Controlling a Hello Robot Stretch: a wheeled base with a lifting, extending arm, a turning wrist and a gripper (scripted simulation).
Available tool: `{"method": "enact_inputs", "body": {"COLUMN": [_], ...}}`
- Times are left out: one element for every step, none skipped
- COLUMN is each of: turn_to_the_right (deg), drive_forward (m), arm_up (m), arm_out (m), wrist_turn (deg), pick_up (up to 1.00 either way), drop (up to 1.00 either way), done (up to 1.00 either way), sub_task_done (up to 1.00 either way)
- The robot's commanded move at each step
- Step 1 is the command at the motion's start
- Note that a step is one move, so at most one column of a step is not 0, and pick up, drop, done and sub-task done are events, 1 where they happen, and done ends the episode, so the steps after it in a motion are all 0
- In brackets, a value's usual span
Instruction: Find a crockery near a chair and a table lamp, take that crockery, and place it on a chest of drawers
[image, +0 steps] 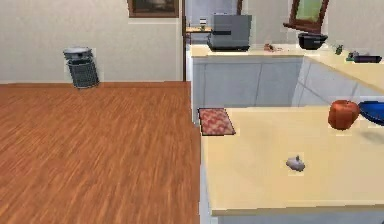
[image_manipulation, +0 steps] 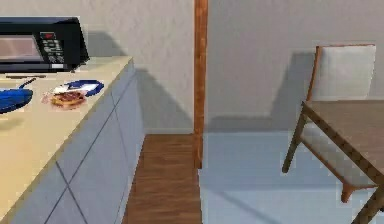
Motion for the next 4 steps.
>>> {"method": "enact_inputs", "body": {"turn_to_the_right": [-42.0, 0.0, 39.0, 0.0], "drive_forward": [0.00, 0.45, 0.00, 1.00], "arm_up": [0.00, 0.00, 0.00, 0.00], "arm_out": [0.00, 0.00, 0.00, 0.00], "wrist_turn": [0.0, 0.0, 0.0, 0.0], "pick_up": [0.00, 0.00, 0.00, 0.00], "drop": [0.00, 0.00, 0.00, 0.00], "done": [0.00, 0.00, 0.00, 0.00], "sub_task_done": [0.00, 0.00, 0.00, 0.00]}}
